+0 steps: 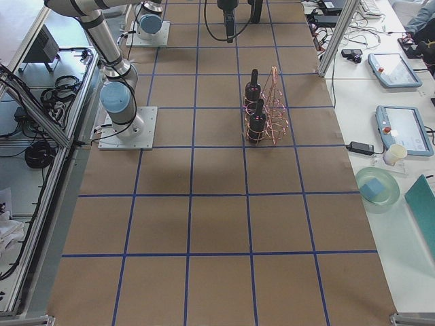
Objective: Place wine into wine basket
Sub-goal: 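Lift the bottle with the left gripper and carry it toward table center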
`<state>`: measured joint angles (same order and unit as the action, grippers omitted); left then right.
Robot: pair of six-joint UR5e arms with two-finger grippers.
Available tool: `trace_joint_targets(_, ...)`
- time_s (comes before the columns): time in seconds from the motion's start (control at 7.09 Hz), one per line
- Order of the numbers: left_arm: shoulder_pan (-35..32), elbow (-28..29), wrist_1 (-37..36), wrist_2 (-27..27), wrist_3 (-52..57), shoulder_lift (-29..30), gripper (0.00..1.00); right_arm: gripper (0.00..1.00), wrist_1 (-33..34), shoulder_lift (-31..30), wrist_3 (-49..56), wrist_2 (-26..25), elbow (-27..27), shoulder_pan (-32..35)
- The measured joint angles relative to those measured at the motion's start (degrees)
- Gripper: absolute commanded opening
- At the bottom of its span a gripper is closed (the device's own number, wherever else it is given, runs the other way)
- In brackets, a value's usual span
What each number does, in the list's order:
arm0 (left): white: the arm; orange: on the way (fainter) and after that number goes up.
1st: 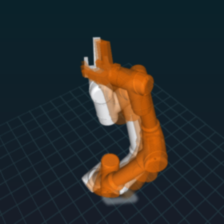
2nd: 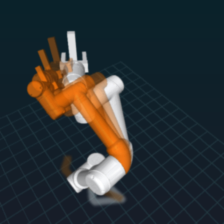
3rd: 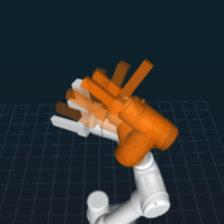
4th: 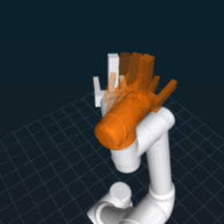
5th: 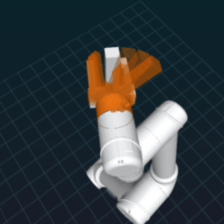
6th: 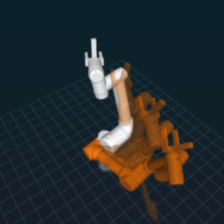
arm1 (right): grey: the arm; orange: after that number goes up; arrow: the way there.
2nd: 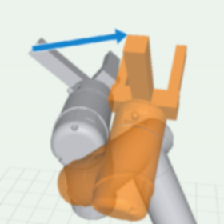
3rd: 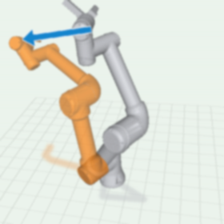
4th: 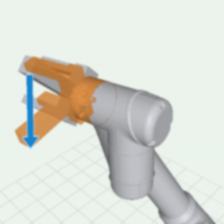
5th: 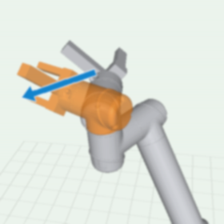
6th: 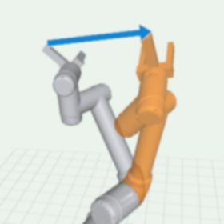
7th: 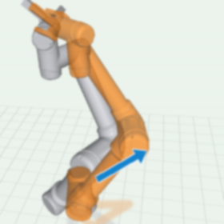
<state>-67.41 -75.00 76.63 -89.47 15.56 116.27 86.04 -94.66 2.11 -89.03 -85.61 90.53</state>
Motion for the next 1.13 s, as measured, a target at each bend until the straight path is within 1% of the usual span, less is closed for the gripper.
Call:
trace_joint_targets(0.14, 0.0, -0.03, 0.1, -0.05, 0.0, -0.04, 0.0, 1.0, 0.0, 0.0, 0.0, 0.0, 0.0, 0.0)
trace_joint_targets(0.42, -0.06, -0.06, 0.15, -0.03, 0.0, -0.37, 0.0, 1.0, 0.0, 0.0, 0.0, 0.0, 0.0, 0.0)
trace_joint_targets(0.71, -0.98, -0.06, 0.32, -0.01, -0.67, -1.91, 0.0, 1.0, 0.0, 0.0, 0.0, 0.0, 0.0, 0.0)
trace_joint_targets(0.85, -2.55, -0.08, 0.38, -0.02, -2.43, -2.9, 0.0, 1.0, 0.0, 0.02, 0.0, 0.0, 0.0, 0.0)
trace_joint_targets(1.13, -9.74, -1.01, 0.9, -0.64, -10.12, -5.58, 0.0, 1.0, 0.0, 0.03, 0.0, 0.0, -0.03, 0.0)
